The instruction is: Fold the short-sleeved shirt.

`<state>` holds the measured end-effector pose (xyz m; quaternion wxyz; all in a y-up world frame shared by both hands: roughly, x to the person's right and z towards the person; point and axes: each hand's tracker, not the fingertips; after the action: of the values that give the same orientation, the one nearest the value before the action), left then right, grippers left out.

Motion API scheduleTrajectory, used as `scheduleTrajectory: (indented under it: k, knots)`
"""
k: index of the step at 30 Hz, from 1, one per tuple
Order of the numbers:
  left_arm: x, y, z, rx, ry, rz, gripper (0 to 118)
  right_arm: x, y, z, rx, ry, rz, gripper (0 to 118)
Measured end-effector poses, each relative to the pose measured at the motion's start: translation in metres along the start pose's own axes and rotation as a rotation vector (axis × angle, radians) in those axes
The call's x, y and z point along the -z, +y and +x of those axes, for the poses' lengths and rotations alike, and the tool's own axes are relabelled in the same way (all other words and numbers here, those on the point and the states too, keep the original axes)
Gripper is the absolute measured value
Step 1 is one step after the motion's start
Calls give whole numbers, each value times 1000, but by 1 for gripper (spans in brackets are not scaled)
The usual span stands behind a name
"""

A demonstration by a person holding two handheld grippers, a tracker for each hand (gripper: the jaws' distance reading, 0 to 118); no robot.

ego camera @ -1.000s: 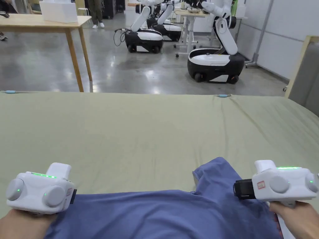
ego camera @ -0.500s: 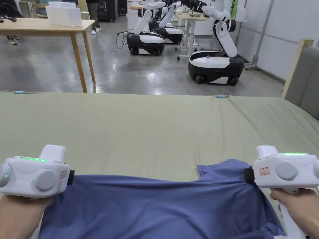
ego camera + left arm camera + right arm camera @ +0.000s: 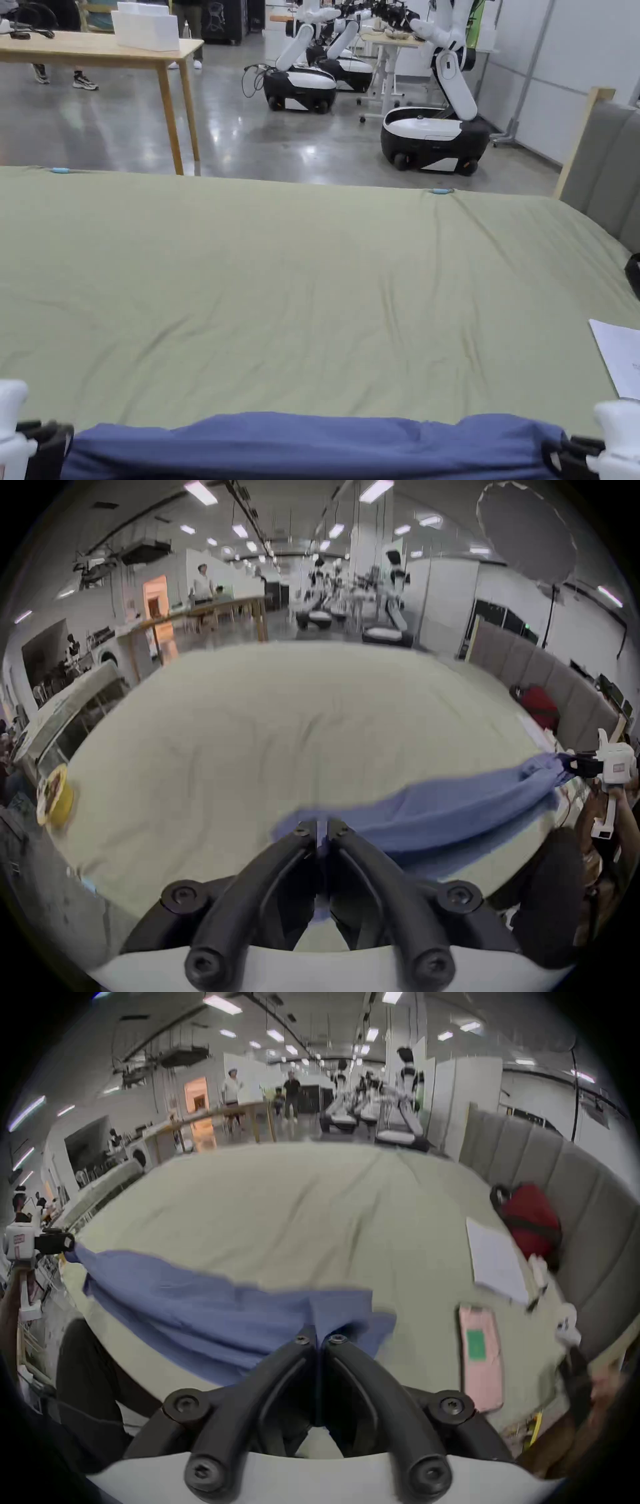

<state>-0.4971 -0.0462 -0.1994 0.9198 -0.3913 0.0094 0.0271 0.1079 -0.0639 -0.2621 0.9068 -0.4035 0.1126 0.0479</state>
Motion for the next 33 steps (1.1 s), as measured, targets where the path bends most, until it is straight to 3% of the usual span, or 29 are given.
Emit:
scheduleTrajectory:
  k: [4, 5, 6, 7, 8, 9, 10, 11, 14, 15, 16, 17, 18, 20, 22, 23, 24, 25, 26, 27, 30, 33]
  knots:
    - [17, -25, -6, -65, 5, -29, 4, 12, -18, -1, 39, -8, 13, 3]
    - [16, -24, -3, -69, 19, -20, 7, 8, -16, -1, 57, -4, 34, 3]
    - [11, -21, 1, -67, 44, -3, 22, 1, -12, -2, 61, -11, 79, 6]
    - [5, -17, 5, -44, 83, 18, 73, -6, -5, -4, 49, -19, 110, 22]
    - [-1, -12, 11, -19, 77, 54, 107, -15, 2, -8, 31, -47, 137, 49]
    - [-3, -8, 9, -4, 65, 137, 118, -23, 9, -13, 25, -47, 193, 79]
    - [-11, 3, 17, 19, 70, 240, 116, -30, 15, -18, 27, -31, 247, 102]
    - [-16, 11, 24, 17, 75, 240, 117, -37, 22, -23, 37, -10, 313, 103]
    - [-24, 28, 45, 23, 91, 401, 114, -49, 38, -49, 31, -21, 470, 98]
    - [-23, 31, 50, 16, 106, 418, 107, -50, 42, -58, 17, -3, 499, 79]
    - [-22, 31, 53, 13, 103, 393, 72, -49, 46, -64, 12, -14, 493, 26]
    - [-18, 30, 56, 23, 109, 378, 20, -45, 50, -73, 6, -66, 473, 0]
    - [-13, 30, 55, 22, 129, 339, 0, -43, 49, -79, 7, -58, 472, 0]
    - [-8, 22, 43, -50, 50, 300, 0, -39, 52, -84, -6, 29, 454, 0]
    - [-7, 11, 19, -186, -31, 257, 0, -36, 49, -90, -21, 8, 458, 0]
    - [-5, 4, 4, -242, -48, 238, 15, -36, 46, -94, -33, 9, 458, 0]
    - [-2, -5, -14, -315, -81, 201, 47, -35, 45, -93, -33, 12, 455, 0]
    - [0, -11, -29, -396, -131, 169, 106, -34, 45, -92, -27, 22, 447, 0]
    - [8, -21, -47, -479, -195, 119, 118, -31, 45, -90, -15, 36, 436, 0]
    - [17, -36, -58, -580, -291, 38, 117, -30, 43, -92, -7, 42, 429, 0]
    - [41, -62, -79, -860, -515, 29, 118, -25, 43, -90, 4, 45, 413, 0]
    - [74, -82, -64, -1048, -677, -37, 118, -24, 44, -93, 16, 55, 403, 0]
